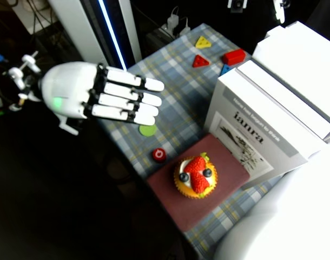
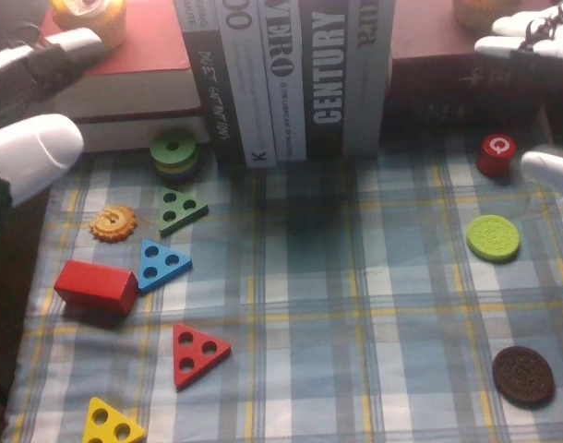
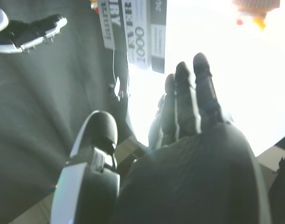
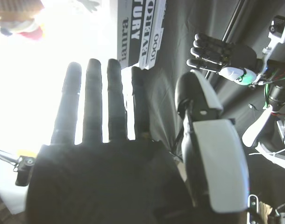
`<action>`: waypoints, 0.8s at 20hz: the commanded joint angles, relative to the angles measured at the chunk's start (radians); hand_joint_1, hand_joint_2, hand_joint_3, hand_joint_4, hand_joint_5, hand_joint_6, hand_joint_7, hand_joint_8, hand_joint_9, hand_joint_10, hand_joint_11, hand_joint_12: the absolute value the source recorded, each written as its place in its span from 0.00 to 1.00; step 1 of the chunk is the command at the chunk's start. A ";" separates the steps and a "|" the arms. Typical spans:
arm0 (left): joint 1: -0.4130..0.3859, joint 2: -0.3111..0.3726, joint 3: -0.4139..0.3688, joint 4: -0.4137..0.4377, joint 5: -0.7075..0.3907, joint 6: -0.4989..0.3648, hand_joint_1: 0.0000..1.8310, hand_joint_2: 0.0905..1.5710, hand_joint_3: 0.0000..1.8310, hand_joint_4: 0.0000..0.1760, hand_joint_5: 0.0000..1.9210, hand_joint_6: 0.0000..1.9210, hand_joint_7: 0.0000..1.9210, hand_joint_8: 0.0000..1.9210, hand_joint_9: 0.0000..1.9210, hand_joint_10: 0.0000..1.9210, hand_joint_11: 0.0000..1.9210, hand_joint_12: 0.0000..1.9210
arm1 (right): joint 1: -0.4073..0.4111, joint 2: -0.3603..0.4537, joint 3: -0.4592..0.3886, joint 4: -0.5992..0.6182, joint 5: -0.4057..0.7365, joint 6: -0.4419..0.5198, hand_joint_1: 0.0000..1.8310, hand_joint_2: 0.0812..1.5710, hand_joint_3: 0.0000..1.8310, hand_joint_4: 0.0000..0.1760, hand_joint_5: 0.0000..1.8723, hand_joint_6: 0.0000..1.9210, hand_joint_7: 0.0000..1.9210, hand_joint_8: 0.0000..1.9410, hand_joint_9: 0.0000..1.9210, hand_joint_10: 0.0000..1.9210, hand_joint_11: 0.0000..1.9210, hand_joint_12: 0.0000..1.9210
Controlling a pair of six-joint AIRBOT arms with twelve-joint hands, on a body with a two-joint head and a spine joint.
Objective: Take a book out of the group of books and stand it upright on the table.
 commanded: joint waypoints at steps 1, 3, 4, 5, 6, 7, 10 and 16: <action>-0.009 -0.002 0.005 0.004 -0.127 -0.010 0.04 0.84 0.00 0.74 0.19 0.00 0.14 0.00 0.08 0.00 0.00 0.00 | 0.024 -0.004 0.007 0.020 0.118 0.004 0.30 0.79 0.01 0.01 0.20 0.00 0.16 0.00 0.14 0.00 0.00 0.32; -0.009 -0.005 0.006 0.002 -0.126 -0.010 0.02 0.85 0.00 0.71 0.20 0.00 0.14 0.00 0.07 0.00 0.00 0.00 | 0.073 -0.021 0.025 0.020 0.118 -0.002 0.25 0.80 0.00 0.21 0.16 0.00 0.14 0.00 0.09 0.00 0.00 0.18; -0.009 -0.007 0.006 0.001 -0.125 -0.011 0.03 0.85 0.00 0.71 0.19 0.00 0.14 0.00 0.07 0.00 0.00 0.00 | 0.104 -0.035 0.040 0.020 0.118 -0.006 0.20 0.80 0.00 0.46 0.14 0.00 0.10 0.00 0.07 0.00 0.02 0.13; -0.009 -0.010 0.008 0.001 -0.123 -0.012 0.03 0.85 0.00 0.71 0.19 0.00 0.14 0.00 0.07 0.00 0.00 0.00 | 0.146 -0.056 0.062 0.020 0.118 -0.006 0.18 0.80 0.00 0.56 0.13 0.00 0.08 0.00 0.05 0.00 0.03 0.10; -0.009 -0.011 0.008 0.001 -0.122 -0.012 0.02 0.85 0.00 0.77 0.19 0.00 0.13 0.00 0.07 0.00 0.00 0.00 | 0.173 -0.067 0.074 0.020 0.115 -0.008 0.14 0.82 0.00 0.68 0.11 0.00 0.06 0.00 0.03 0.00 0.02 0.08; -0.010 -0.011 0.009 0.001 -0.122 -0.013 0.01 0.85 0.00 0.77 0.19 0.00 0.14 0.00 0.07 0.00 0.00 0.00 | 0.202 -0.077 0.085 0.016 0.103 -0.012 0.12 0.83 0.01 0.73 0.10 0.00 0.05 0.00 0.03 0.00 0.01 0.07; -0.010 -0.014 0.011 0.001 -0.120 -0.014 0.01 0.85 0.00 0.78 0.20 0.00 0.14 0.00 0.07 0.00 0.00 0.00 | 0.310 -0.103 0.119 -0.037 0.005 -0.032 0.03 0.81 0.00 0.79 0.14 0.00 0.02 0.00 0.04 0.00 0.00 0.23; -0.010 -0.023 0.018 0.001 -0.106 -0.022 0.03 0.85 0.00 0.67 0.20 0.00 0.14 0.00 0.05 0.00 0.00 0.00 | 0.453 -0.149 0.179 -0.137 -0.153 -0.033 0.00 0.72 0.00 1.00 0.14 0.01 0.02 0.00 0.00 0.00 0.00 0.02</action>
